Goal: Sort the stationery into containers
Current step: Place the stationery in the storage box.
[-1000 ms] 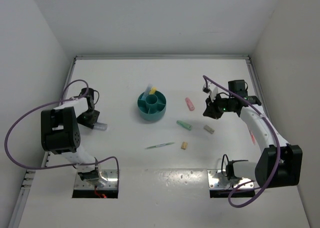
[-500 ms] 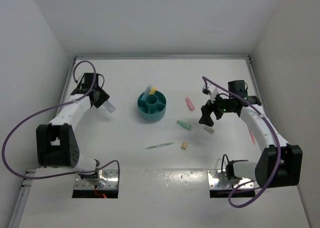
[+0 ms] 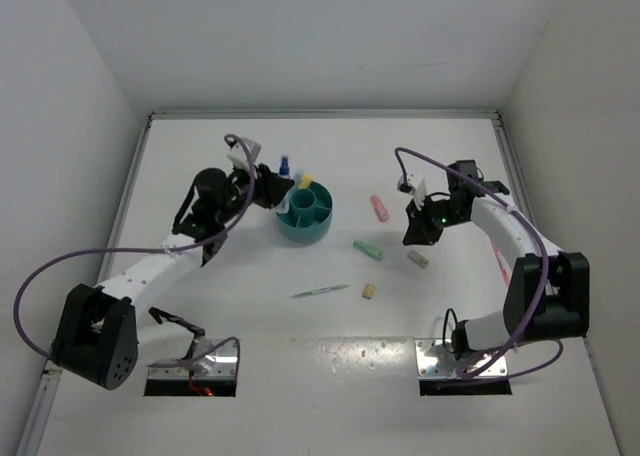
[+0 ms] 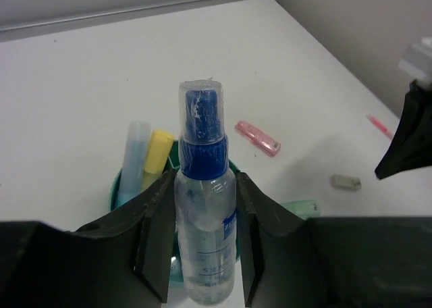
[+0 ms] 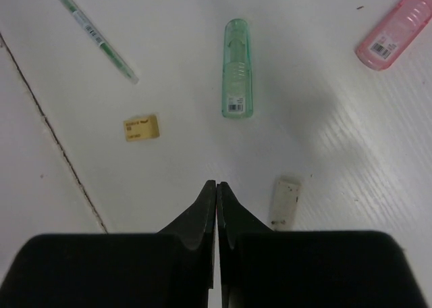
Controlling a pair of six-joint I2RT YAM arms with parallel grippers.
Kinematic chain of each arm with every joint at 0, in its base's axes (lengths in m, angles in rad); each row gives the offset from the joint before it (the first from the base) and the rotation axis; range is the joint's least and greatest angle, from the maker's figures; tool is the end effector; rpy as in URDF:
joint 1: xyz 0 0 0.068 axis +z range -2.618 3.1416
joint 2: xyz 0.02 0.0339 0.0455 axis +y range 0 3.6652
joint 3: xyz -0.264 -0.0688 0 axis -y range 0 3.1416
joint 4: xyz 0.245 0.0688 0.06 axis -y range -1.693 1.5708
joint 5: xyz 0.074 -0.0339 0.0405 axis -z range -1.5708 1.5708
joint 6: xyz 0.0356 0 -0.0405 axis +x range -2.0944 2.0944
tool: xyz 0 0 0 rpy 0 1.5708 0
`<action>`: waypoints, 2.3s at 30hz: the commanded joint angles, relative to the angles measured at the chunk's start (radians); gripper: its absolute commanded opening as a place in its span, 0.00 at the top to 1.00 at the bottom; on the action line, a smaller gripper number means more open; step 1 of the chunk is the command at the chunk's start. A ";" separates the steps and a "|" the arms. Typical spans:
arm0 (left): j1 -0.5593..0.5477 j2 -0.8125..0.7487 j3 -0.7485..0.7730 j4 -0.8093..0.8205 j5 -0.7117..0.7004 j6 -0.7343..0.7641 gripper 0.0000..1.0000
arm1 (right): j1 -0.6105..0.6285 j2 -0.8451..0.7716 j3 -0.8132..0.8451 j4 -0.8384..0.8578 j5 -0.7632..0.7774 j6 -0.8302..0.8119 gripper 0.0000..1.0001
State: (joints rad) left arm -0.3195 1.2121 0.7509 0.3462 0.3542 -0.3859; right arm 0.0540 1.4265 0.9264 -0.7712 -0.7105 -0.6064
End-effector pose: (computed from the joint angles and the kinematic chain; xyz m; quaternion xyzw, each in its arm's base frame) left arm 0.2621 -0.0997 0.2931 0.0928 0.7384 -0.3497 0.5691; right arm 0.2540 0.0370 0.2134 -0.3497 0.8602 0.2928 0.2284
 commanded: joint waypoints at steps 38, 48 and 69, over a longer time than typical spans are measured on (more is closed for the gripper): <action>-0.184 0.356 0.013 0.505 -0.176 0.154 0.99 | -0.003 0.037 0.042 -0.010 -0.003 -0.018 0.97; -0.184 0.366 0.002 0.485 -0.176 0.154 0.93 | -0.003 0.037 0.042 -0.010 -0.003 -0.018 0.95; -0.165 0.325 -0.027 0.386 -0.216 0.145 0.51 | -0.003 0.037 0.042 -0.019 -0.003 -0.018 0.94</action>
State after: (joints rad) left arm -0.4896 1.5818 0.7143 0.7025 0.1444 -0.2440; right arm 0.0540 1.4590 0.9302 -0.7902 -0.7052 -0.6102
